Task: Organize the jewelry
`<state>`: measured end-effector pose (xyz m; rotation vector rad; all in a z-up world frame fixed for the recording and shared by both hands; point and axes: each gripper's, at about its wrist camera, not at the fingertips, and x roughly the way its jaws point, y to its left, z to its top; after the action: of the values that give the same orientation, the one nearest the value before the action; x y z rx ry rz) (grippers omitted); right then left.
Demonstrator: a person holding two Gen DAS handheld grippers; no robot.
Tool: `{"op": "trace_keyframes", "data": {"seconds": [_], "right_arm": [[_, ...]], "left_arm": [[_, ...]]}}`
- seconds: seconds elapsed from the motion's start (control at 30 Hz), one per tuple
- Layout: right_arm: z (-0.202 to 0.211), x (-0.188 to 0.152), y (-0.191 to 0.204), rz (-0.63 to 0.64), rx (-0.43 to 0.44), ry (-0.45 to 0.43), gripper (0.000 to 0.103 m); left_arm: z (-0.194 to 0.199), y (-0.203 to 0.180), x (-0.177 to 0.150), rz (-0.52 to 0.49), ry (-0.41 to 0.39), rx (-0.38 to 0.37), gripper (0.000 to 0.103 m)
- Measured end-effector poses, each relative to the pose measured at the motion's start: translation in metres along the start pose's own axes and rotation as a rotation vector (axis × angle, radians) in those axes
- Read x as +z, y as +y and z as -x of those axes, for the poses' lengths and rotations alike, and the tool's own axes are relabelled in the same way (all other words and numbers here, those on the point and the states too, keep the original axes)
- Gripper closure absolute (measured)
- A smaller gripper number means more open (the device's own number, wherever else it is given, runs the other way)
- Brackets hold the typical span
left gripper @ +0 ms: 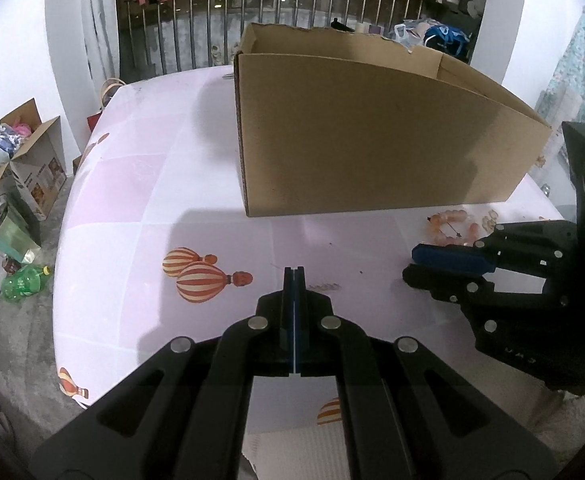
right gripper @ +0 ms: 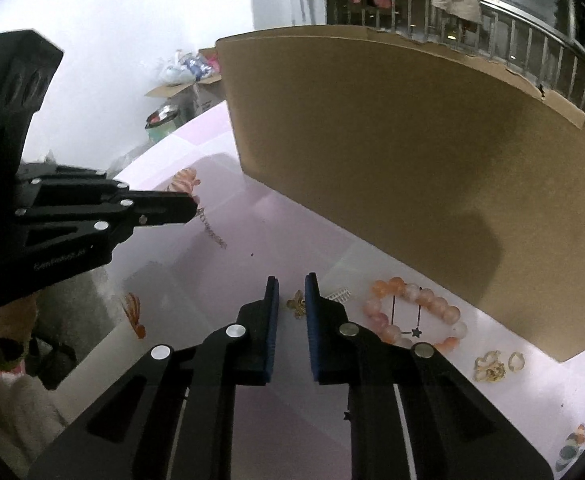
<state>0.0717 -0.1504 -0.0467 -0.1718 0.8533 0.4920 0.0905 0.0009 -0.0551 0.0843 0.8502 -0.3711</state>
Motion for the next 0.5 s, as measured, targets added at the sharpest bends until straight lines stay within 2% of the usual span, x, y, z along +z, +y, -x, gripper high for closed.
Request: {"op": "trace_keyframes", "data": {"seconds": [0.27, 0.3, 0.4, 0.5], "right_arm": [[0.0003, 0.0022, -0.0032, 0.037, 0.023, 0.024, 0.09], [0.0002, 0.0027, -0.0037, 0.033, 0.028, 0.025, 0.095], [-0.002, 0.0039, -0.0039, 0.019, 0.034, 0.023, 0.095], [0.0, 0.003, -0.0041, 0.005, 0.037, 0.018, 0.101]], "left_arm": [[0.0016, -0.0012, -0.0008, -0.004, -0.007, 0.001, 0.103], [0.0021, -0.0004, -0.0009, -0.003, -0.009, 0.001, 0.103], [0.0044, 0.0006, 0.0001, -0.001, -0.017, 0.002, 0.103], [0.0083, 0.0004, 0.0019, -0.003, -0.027, 0.002, 0.103]]}}
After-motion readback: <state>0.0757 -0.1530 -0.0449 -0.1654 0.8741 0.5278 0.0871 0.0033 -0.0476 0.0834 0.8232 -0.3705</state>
